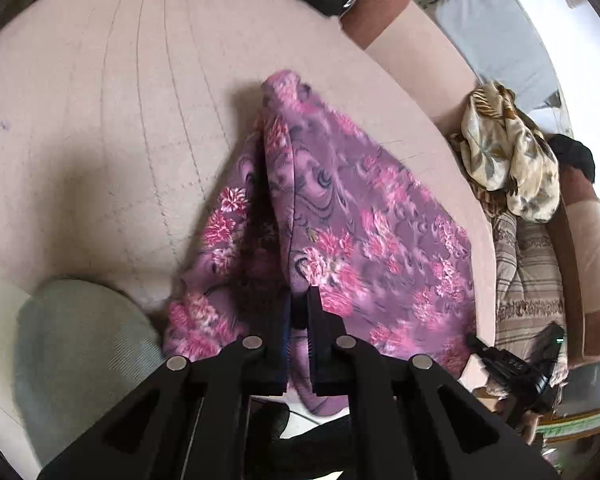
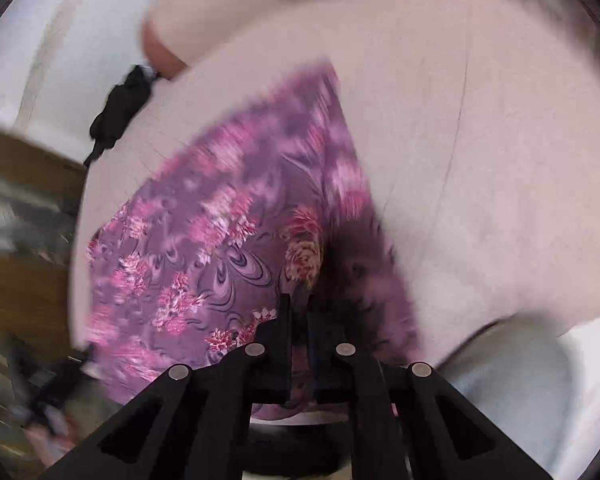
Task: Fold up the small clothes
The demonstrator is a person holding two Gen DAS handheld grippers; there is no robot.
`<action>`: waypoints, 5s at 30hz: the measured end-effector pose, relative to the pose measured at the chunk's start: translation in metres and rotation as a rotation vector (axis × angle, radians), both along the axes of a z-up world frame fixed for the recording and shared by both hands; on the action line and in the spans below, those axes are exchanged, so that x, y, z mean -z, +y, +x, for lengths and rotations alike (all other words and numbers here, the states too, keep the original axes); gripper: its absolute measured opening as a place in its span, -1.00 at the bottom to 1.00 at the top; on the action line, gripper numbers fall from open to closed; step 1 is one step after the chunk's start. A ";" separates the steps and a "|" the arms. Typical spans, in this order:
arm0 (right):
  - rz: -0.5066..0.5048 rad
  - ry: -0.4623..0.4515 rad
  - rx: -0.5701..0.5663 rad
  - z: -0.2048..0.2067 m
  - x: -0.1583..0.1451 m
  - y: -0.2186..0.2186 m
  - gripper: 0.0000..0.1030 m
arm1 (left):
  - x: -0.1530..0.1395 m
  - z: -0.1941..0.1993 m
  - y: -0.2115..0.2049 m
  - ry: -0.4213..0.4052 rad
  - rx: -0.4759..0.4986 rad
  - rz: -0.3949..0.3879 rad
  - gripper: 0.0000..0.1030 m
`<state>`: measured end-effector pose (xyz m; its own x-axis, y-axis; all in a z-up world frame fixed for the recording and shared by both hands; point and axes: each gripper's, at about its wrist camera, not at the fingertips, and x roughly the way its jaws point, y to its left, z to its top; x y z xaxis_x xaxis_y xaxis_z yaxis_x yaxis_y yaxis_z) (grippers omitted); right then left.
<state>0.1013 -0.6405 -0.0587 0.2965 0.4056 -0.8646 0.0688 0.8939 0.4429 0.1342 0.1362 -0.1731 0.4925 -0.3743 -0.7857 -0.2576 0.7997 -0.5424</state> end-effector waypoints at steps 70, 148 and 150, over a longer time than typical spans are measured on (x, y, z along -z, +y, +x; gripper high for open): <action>-0.099 0.190 -0.828 0.089 -0.016 0.393 0.20 | 0.011 0.002 -0.024 -0.150 0.052 0.167 -0.73; 0.163 -0.155 -0.048 0.022 -0.039 -0.043 -0.16 | -0.047 0.039 -0.182 -0.085 0.377 0.385 0.32; 0.127 -0.166 -0.062 0.056 -0.038 -0.039 -0.16 | -0.053 0.054 -0.178 -0.110 0.381 0.404 0.32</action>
<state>0.1568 -0.6797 -0.0211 0.4019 0.5298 -0.7469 -0.0681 0.8307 0.5526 0.1880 -0.0420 -0.1205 0.4688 -0.2214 -0.8551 0.1303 0.9748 -0.1809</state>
